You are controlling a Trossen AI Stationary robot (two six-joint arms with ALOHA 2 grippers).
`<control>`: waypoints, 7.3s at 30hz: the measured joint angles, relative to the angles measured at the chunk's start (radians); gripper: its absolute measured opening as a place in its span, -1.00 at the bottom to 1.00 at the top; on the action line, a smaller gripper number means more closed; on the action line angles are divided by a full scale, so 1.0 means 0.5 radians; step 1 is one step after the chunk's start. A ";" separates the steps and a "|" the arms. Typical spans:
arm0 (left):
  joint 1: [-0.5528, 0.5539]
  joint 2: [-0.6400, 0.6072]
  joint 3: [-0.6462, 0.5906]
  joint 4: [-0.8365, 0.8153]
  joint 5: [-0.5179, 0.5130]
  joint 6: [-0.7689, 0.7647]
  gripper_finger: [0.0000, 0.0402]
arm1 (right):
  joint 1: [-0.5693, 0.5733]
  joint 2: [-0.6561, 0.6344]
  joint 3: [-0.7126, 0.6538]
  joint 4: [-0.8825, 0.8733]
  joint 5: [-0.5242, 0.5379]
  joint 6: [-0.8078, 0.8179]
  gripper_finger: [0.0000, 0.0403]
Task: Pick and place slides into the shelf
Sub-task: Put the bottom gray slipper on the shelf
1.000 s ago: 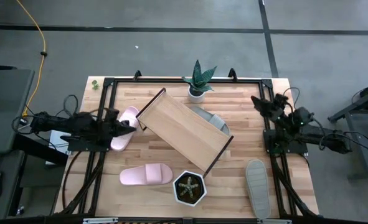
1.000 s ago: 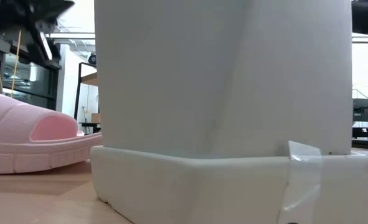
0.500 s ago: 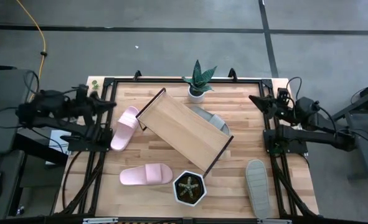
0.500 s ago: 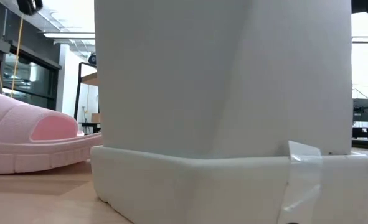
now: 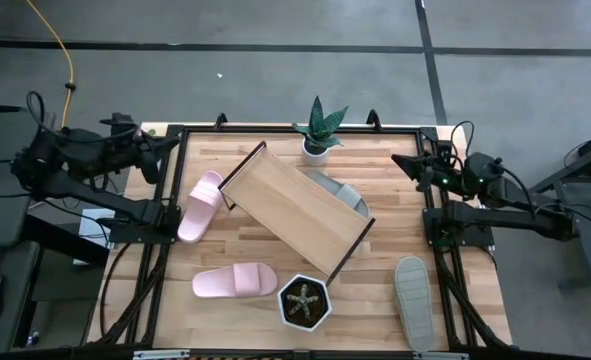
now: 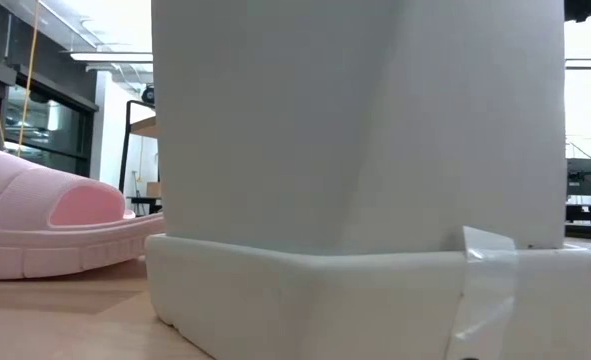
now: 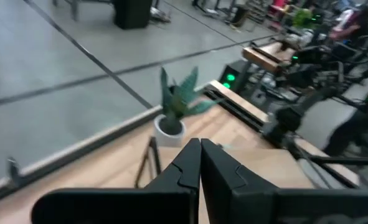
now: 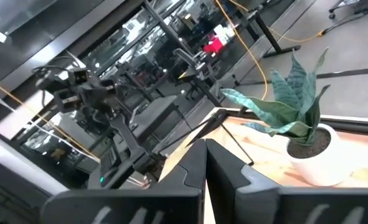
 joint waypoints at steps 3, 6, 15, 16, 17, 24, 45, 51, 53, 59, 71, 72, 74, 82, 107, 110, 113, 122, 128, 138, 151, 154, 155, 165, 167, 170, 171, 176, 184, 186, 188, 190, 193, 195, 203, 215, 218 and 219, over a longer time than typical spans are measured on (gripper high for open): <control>0.000 0.014 0.057 0.003 -0.061 0.014 -1.00 | -0.118 0.025 0.037 0.028 -0.143 0.040 -1.00; 0.000 0.012 0.061 0.083 -0.078 0.013 -1.00 | -0.234 0.111 0.193 0.025 -0.312 -0.069 -1.00; 0.000 0.090 0.052 0.106 -0.076 -0.062 -1.00 | -0.589 0.605 0.920 -1.033 -0.641 -0.680 -1.00; 0.000 0.097 0.052 0.105 -0.073 -0.079 -1.00 | -0.642 0.670 0.994 -1.175 -0.679 -0.757 -1.00; 0.000 0.117 0.052 0.106 -0.065 -0.090 -1.00 | -0.701 0.737 1.061 -1.302 -0.732 -0.835 -1.00; 0.000 0.223 0.052 0.176 -0.049 -0.094 -1.00 | -1.216 1.138 1.346 -1.899 -1.268 -1.414 -1.00; 0.000 0.418 0.052 0.160 0.160 -0.142 -1.00 | -1.564 1.720 1.066 -2.758 -1.696 -1.993 -0.92; 0.000 0.410 0.052 0.161 0.160 -0.104 -1.00 | -1.523 1.667 0.828 -2.797 -1.710 -2.043 -0.56; -0.001 0.410 0.052 0.160 0.160 -0.084 -1.00 | -1.474 1.631 0.751 -2.782 -1.704 -2.032 -0.44; 0.000 0.410 0.052 0.160 0.169 -0.078 -1.00 | -1.275 1.543 0.731 -2.753 -1.683 -2.010 -0.15; 0.000 0.410 0.052 0.145 0.328 -0.086 -1.00 | -0.949 1.359 0.733 -2.743 -1.671 -1.962 -0.04; 0.000 0.410 0.052 0.145 0.340 -0.088 -1.00 | -0.921 1.346 0.733 -2.736 -1.678 -1.863 -0.04; 0.000 0.410 0.052 0.146 0.372 -0.092 -1.00 | -0.857 1.329 0.733 -2.715 -1.724 -1.602 -0.04; -0.001 0.411 0.052 0.146 0.405 -0.103 -1.00 | -0.569 1.282 0.636 -2.581 -1.715 -1.298 -0.04; 0.000 0.412 0.052 0.147 0.420 -0.110 -1.00 | -0.003 1.258 0.036 -1.856 -1.903 -0.671 -0.04; -0.001 0.412 0.052 0.147 0.429 -0.101 -1.00 | 0.041 1.259 0.018 -1.835 -1.904 -0.669 -0.04; -0.001 0.412 0.052 0.147 0.429 -0.093 -1.00 | 0.067 1.258 0.020 -1.825 -1.897 -0.663 -0.04; -0.001 0.412 0.052 0.146 0.429 -0.090 -1.00 | 0.077 1.258 0.020 -1.818 -1.833 -0.363 -0.04; -0.001 0.412 0.052 0.084 0.429 -0.088 -1.00 | 0.077 1.258 0.020 -1.822 -1.798 -0.223 -0.04; -0.001 0.412 0.052 0.056 0.435 -0.086 -1.00 | 0.077 1.258 0.021 -1.808 -1.794 -0.092 -0.04; -0.001 0.412 0.052 -0.114 0.472 -0.086 -1.00 | 0.076 1.258 0.021 -1.806 -1.798 -0.271 -0.04; -0.001 0.412 0.052 -0.119 0.472 -0.064 -1.00 | 0.076 1.259 0.021 -1.804 -1.797 -0.264 -0.04; -0.001 0.412 0.052 -0.123 0.473 -0.054 -1.00 | 0.076 1.261 0.021 -1.804 -1.797 -0.258 -0.04; -0.001 0.412 0.052 -0.158 0.473 0.013 -1.00 | 0.076 1.272 0.024 -1.655 -1.679 -0.516 -0.04; -0.001 0.411 0.052 -0.161 0.473 0.017 -1.00 | 0.076 1.272 0.028 -1.624 -1.679 -0.584 -0.04; -0.001 0.412 0.052 -0.162 0.473 0.019 -1.00 | 0.076 1.272 0.028 -1.605 -1.678 -0.652 -0.04; -0.001 0.411 0.052 -0.161 0.473 0.019 -1.00 | 0.076 1.272 0.028 -1.605 -1.678 -0.645 -0.04; 0.000 0.411 0.052 -0.170 0.474 0.020 -1.00 | 0.076 1.272 0.028 -1.605 -1.679 -0.740 -0.04; -0.001 0.411 0.052 -0.169 0.474 0.019 -1.00 | 0.076 1.272 0.028 -1.478 -1.640 -0.674 -0.04; 0.000 0.411 0.052 -0.169 0.474 0.019 -1.00 | 0.076 1.272 0.028 -1.432 -1.598 -0.579 -0.04; -0.001 0.411 0.052 -0.169 0.474 0.019 -1.00 | 0.076 1.272 0.028 -1.393 -1.574 -0.519 -0.04; -0.001 0.411 0.052 -0.169 0.474 0.019 -1.00 | 0.076 1.272 0.028 -1.376 -1.574 -0.463 -0.04; 0.000 0.412 0.052 -0.169 0.474 0.019 -1.00 | 0.076 1.272 0.028 -1.385 -1.642 -0.461 -0.04; -0.001 0.412 0.052 -0.169 0.474 0.019 -1.00 | 0.076 1.272 0.028 -1.404 -1.709 -0.460 -0.04; 0.000 0.411 0.052 -0.168 0.474 0.016 -1.00 | 0.076 1.272 0.028 -1.561 -1.835 -0.577 -0.04; -0.001 0.411 0.052 -0.166 0.474 0.002 -1.00 | 0.076 1.271 0.028 -1.636 -1.882 -0.887 -0.04; 0.000 0.412 0.052 -0.166 0.474 -0.021 -1.00 | 0.076 1.271 0.028 -1.678 -1.921 -0.911 -0.04; -0.001 0.412 0.052 -0.166 0.475 -0.031 -1.00 | 0.076 1.271 0.028 -1.705 -1.928 -0.921 -0.04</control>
